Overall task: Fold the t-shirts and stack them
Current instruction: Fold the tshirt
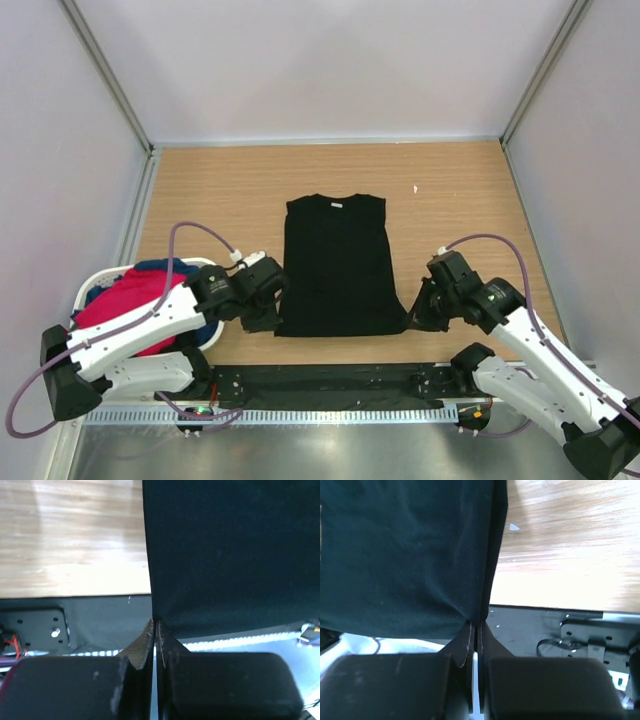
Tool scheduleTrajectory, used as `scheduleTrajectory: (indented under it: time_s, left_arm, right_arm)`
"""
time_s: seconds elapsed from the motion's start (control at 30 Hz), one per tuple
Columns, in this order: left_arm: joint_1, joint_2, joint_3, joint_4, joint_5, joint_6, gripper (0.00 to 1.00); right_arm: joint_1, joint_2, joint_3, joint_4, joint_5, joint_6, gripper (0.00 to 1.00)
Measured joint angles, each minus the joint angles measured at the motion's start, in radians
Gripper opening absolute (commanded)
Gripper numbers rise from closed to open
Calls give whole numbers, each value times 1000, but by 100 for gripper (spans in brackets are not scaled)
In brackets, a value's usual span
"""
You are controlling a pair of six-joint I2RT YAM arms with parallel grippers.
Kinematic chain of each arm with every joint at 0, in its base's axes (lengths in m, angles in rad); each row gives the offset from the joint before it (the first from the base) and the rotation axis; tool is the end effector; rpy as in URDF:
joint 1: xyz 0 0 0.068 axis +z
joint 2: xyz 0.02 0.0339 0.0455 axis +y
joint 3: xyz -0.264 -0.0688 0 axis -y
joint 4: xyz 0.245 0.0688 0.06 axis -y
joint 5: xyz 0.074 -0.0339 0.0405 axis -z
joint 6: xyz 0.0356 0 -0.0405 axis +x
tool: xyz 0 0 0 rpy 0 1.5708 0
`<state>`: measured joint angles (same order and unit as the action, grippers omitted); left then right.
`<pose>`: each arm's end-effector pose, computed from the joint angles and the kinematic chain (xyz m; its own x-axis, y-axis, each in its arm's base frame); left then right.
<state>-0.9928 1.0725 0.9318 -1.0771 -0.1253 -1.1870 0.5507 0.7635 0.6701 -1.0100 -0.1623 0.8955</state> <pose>0.1035 -0.1505 0.2679 -0.9406 -0.2419 -0.2382 -0.1730 0.9453 -0.2767 0.1060 0.0719 0.2355 -0.9271 0.3346 -0.1691 0.2322 0.8665 0.4419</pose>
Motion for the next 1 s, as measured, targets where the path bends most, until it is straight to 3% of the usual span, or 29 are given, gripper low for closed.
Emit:
scheduleTrajectory:
  time_s: [0.17, 0.37, 1.0]
  left_arm:
    - [-58, -27, 60, -89, -57, -41, 0]
    - [-54, -2, 256, -150, -193, -42, 0]
    - [167, 136, 380, -30, -276, 147, 0]
  right_arm:
    - [0, -11, 91, -43, 28, 19, 1]
    - [2, 34, 206, -71, 105, 11, 1]
    - [1, 309, 452, 84, 317, -158, 1]
